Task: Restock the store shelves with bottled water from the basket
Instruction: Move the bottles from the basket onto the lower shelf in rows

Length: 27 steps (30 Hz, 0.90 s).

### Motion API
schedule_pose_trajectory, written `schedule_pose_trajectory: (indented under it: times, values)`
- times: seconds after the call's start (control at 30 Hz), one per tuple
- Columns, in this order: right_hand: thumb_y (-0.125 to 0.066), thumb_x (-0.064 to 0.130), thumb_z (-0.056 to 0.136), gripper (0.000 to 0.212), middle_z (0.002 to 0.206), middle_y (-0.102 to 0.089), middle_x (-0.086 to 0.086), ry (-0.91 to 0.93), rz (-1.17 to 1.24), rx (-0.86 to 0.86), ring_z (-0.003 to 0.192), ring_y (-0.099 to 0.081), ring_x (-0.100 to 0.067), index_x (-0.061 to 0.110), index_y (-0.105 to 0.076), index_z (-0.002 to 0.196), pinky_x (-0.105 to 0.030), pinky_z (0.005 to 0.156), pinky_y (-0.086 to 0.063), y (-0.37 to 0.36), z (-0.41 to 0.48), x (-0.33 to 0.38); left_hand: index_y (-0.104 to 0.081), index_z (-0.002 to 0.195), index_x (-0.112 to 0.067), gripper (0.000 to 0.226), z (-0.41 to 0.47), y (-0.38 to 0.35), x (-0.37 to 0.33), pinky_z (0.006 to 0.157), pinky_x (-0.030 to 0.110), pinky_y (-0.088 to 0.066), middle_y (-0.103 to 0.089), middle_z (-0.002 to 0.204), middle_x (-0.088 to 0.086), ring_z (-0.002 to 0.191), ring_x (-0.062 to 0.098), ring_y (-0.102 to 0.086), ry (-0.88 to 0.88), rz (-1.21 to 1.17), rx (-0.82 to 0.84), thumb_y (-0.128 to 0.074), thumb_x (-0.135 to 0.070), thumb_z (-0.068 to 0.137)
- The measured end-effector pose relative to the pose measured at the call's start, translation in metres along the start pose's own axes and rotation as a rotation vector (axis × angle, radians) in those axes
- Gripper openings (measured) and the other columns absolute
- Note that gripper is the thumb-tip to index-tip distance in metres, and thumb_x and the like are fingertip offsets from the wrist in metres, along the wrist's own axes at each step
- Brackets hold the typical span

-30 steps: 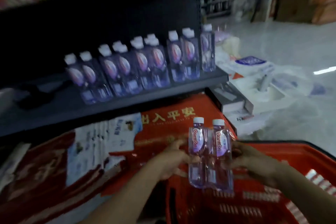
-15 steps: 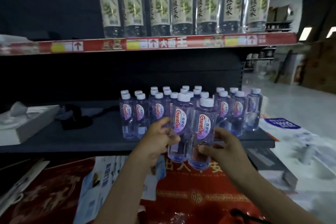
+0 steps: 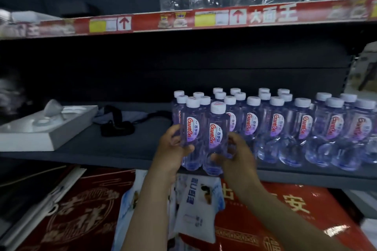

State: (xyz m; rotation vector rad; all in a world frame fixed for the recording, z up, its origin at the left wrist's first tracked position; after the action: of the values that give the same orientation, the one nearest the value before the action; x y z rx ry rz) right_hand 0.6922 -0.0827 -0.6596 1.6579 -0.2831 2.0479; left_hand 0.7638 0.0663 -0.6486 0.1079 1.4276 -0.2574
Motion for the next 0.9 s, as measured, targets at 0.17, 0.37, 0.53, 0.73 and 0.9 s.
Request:
schedule_pose_trajectory:
  times: [0.17, 0.37, 0.53, 0.73, 0.9]
  values:
    - [-0.045, -0.005, 0.1, 0.025, 0.069, -0.052, 0.002, -0.097, 0.27, 0.076, 0.041, -0.054, -0.009, 0.003, -0.055, 0.079, -0.028, 0.04, -0.044, -0.024, 0.001, 0.003, -0.062, 0.109, -0.024, 0.052, 0.012, 0.011, 0.013, 0.071, 0.027, -0.052, -0.07, 0.114, 0.008, 0.096, 0.018, -0.066, -0.004, -0.032, -0.055, -0.055, 0.02, 0.083]
    - [-0.054, -0.018, 0.089, 0.055, 0.098, -0.051, 0.018, -0.015, 0.085, -0.014, 0.078, -0.057, -0.006, 0.037, -0.055, 0.095, -0.037, 0.072, -0.056, -0.03, 0.015, 0.001, -0.064, 0.105, -0.031, 0.054, 0.019, 0.012, 0.018, 0.079, 0.031, -0.054, -0.07, 0.111, 0.002, 0.104, 0.019, -0.066, -0.061, -0.034, -0.046, -0.05, 0.018, 0.084]
    - [-0.067, 0.007, 0.09, 0.055, 0.132, -0.054, -0.006, 0.069, -0.221, -0.077, 0.116, -0.052, -0.022, 0.011, -0.046, 0.14, -0.04, 0.101, -0.049, -0.033, 0.03, -0.016, -0.054, 0.133, -0.024, 0.052, 0.021, 0.007, 0.023, 0.08, 0.026, -0.052, -0.066, 0.116, -0.003, 0.105, 0.009, -0.062, -0.143, 0.027, -0.026, -0.055, 0.008, 0.091]
    - [-0.065, -0.002, 0.087, 0.043, 0.112, -0.066, -0.003, 0.147, -0.2, -0.134, 0.102, -0.062, -0.02, 0.013, -0.056, 0.126, -0.041, 0.087, -0.056, -0.04, 0.035, -0.014, -0.052, 0.124, -0.023, 0.045, 0.022, 0.008, 0.033, 0.081, 0.028, -0.054, -0.065, 0.11, -0.001, 0.102, 0.012, -0.065, -0.234, -0.017, -0.163, -0.059, 0.004, 0.089]
    - [-0.065, 0.001, 0.089, 0.044, 0.119, -0.065, -0.004, 0.169, -0.253, -0.147, 0.109, -0.061, -0.018, 0.01, -0.052, 0.131, -0.027, 0.089, -0.052, -0.046, 0.04, -0.016, -0.054, 0.116, -0.02, 0.035, 0.025, 0.009, 0.041, 0.074, 0.012, -0.052, -0.065, 0.112, -0.008, 0.098, -0.003, -0.065, -0.286, -0.02, -0.266, -0.065, 0.0, 0.089]
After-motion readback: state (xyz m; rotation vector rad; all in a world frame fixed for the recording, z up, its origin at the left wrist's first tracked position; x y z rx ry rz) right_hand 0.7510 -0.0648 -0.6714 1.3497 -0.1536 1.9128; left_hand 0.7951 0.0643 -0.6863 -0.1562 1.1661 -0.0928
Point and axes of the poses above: each hand's wrist, its own z-axis towards the middle knuckle, its own y-axis out of the back of the hand, x = y × z, the point moved 4 cm from there along z, towards the middle knuckle
